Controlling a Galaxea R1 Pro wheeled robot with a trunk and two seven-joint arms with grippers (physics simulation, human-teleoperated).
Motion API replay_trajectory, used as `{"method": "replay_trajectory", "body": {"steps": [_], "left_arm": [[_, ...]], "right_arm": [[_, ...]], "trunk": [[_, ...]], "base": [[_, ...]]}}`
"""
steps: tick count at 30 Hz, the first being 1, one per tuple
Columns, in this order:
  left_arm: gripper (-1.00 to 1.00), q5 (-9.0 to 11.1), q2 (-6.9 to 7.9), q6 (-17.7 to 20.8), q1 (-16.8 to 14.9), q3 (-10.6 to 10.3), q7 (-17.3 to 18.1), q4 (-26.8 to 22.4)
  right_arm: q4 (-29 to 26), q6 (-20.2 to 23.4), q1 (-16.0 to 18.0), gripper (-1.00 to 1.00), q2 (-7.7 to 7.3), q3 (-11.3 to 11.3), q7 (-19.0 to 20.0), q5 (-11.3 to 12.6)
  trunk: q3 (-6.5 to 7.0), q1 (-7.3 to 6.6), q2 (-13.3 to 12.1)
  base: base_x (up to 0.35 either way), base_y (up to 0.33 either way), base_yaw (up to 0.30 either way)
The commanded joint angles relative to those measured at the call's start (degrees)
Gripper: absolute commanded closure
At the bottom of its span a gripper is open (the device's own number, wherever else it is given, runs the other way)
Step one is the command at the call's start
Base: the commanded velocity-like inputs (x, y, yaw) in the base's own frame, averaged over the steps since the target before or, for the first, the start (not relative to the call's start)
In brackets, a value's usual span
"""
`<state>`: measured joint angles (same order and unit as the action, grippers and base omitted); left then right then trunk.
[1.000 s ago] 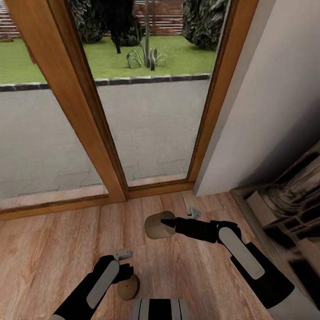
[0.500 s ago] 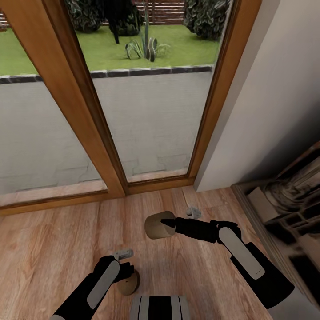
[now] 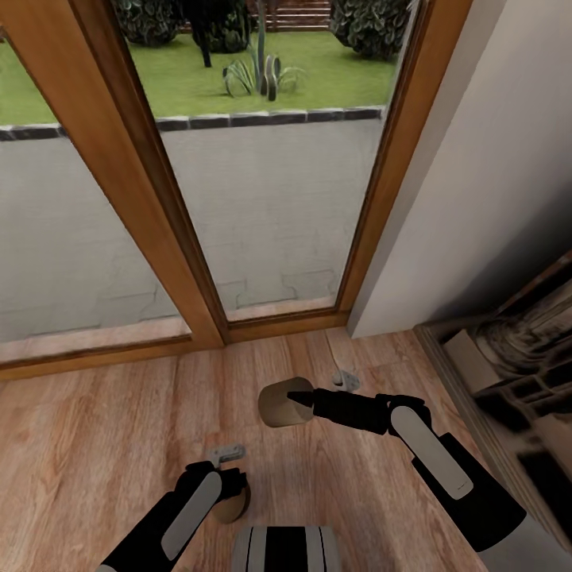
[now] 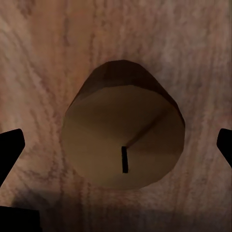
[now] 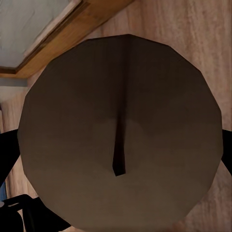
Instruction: Place each of the two pumpkins and all three candles from the living room inside a cabinet in the living room (use any cabinet), then make sure every cabinet is closed, and position the cauldron so it is next to a table in the living room.
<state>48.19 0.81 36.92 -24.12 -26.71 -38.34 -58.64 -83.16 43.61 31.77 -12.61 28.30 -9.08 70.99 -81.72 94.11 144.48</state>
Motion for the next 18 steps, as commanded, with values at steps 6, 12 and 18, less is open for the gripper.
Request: {"method": "replay_trajectory", "body": {"steps": [6,12,18], "left_arm": [[-1.0,0.6,0.06,-0.1,0.0,-0.3,-0.6,0.0],[-1.0,0.6,0.06,-0.4,0.0,-0.3,-0.6,0.1],[-1.0,0.6,0.06,-1.3,0.0,-0.3,-0.6,0.2]], "right_arm": [[-0.1,0.1,0.0,1.0,-0.04,0.1,-0.6,0.6],[-0.1,0.1,0.0,1.0,-0.04,0.1,-0.6,0.6],[-0.5,0.2,0.0,1.0,-0.04,0.1,-0.3,1.1]], "trunk": [[-0.04,-0.01,0.0],[-0.93,0.09,0.1],[-0.93,0.09,0.1]], "base": [[0.0,0.0,0.0],[0.0,0.0,0.0],[0.0,0.0,0.0]]}}
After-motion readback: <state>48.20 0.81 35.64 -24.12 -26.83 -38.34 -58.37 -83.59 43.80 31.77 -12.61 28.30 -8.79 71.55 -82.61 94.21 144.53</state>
